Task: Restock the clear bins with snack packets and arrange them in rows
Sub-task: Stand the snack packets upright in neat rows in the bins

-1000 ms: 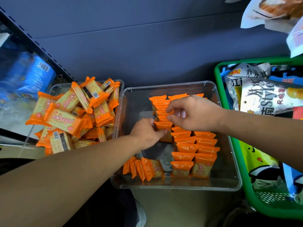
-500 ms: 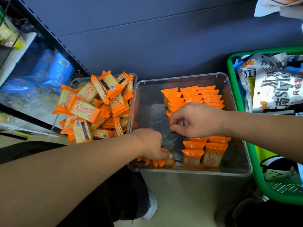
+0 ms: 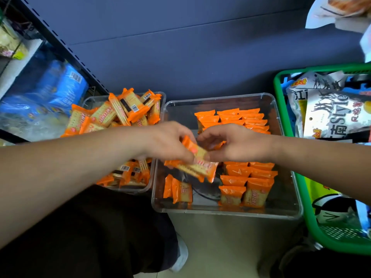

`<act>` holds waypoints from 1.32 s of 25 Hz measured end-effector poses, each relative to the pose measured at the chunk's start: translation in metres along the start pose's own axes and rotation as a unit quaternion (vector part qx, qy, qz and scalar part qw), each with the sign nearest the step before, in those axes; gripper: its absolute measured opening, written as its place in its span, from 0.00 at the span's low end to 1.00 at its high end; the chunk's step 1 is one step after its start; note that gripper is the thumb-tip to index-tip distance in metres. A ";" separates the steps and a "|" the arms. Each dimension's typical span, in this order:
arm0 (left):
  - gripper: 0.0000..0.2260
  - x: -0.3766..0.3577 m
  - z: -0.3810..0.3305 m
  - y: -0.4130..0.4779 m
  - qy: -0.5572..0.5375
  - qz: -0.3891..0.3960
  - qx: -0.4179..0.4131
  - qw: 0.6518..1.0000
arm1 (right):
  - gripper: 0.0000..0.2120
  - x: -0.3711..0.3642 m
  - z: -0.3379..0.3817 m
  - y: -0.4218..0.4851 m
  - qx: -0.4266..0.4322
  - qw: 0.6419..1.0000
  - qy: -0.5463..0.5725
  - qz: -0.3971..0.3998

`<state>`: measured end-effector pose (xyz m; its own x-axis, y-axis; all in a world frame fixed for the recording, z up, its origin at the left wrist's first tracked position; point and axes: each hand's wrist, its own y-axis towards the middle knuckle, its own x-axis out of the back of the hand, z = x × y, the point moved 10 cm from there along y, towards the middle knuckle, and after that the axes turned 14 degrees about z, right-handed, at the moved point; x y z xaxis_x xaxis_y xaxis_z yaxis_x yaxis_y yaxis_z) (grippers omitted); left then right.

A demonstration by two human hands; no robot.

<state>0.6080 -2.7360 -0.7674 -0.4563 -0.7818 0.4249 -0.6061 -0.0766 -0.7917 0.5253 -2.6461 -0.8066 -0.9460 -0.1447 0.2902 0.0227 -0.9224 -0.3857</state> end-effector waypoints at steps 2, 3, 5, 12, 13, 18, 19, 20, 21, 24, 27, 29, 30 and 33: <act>0.16 0.019 -0.001 -0.015 -0.142 -0.008 -0.048 0.989 | 0.16 -0.004 0.005 0.003 0.004 0.992 0.124 0.031; 0.15 0.025 0.001 -0.020 -0.194 -0.006 -0.064 0.979 | 0.14 -0.004 0.007 0.002 0.006 0.987 0.158 0.033; 0.12 0.032 0.010 -0.022 -0.295 -0.003 -0.080 0.952 | 0.12 -0.003 0.008 0.001 0.005 0.983 0.181 0.023; 0.12 0.037 0.024 -0.005 -0.319 0.005 -0.078 0.944 | 0.10 0.008 -0.012 -0.004 -0.023 0.965 0.261 -0.021; 0.12 0.040 0.024 -0.003 -0.310 0.006 -0.076 0.948 | 0.10 0.015 -0.018 -0.005 -0.030 0.960 0.276 -0.043; 0.11 0.051 0.024 0.003 -0.319 -0.010 -0.079 0.944 | 0.09 0.027 -0.027 -0.008 -0.043 0.950 0.302 -0.059; 0.10 0.051 0.025 0.005 -0.298 -0.016 -0.073 0.952 | 0.09 0.026 -0.027 -0.008 -0.038 0.945 0.320 -0.054; 0.10 0.053 0.026 0.006 -0.262 -0.029 -0.063 0.963 | 0.09 0.025 -0.026 -0.008 -0.033 0.940 0.337 -0.049; 0.09 0.055 0.027 0.007 -0.230 -0.045 -0.052 0.971 | 0.10 0.025 -0.026 -0.007 -0.029 0.937 0.345 -0.046; 0.08 0.058 0.024 0.009 -0.254 -0.074 -0.065 0.962 | 0.10 0.019 -0.018 -0.004 -0.012 0.944 0.327 -0.037; 0.11 0.050 0.009 0.011 -0.329 -0.054 -0.105 0.937 | 0.16 0.014 -0.010 -0.006 0.015 0.956 0.288 -0.052; 0.12 0.047 0.006 0.013 -0.349 -0.045 -0.109 0.930 | 0.19 0.011 -0.003 -0.007 0.031 0.966 0.255 -0.040; 0.12 0.044 0.005 0.015 -0.363 -0.032 -0.111 0.925 | 0.19 0.012 -0.001 -0.008 0.033 0.972 0.230 -0.044; 0.14 0.034 0.000 0.018 -0.368 0.017 -0.125 0.921 | 0.18 0.015 0.008 -0.009 0.035 0.988 0.139 -0.053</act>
<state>0.5813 -2.7638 -0.7673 0.0309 -0.9959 -0.0846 -0.7730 0.0299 -0.6337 0.5137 -2.6423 -0.7922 -0.9964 0.0486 0.0697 -0.0675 -0.9508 -0.3023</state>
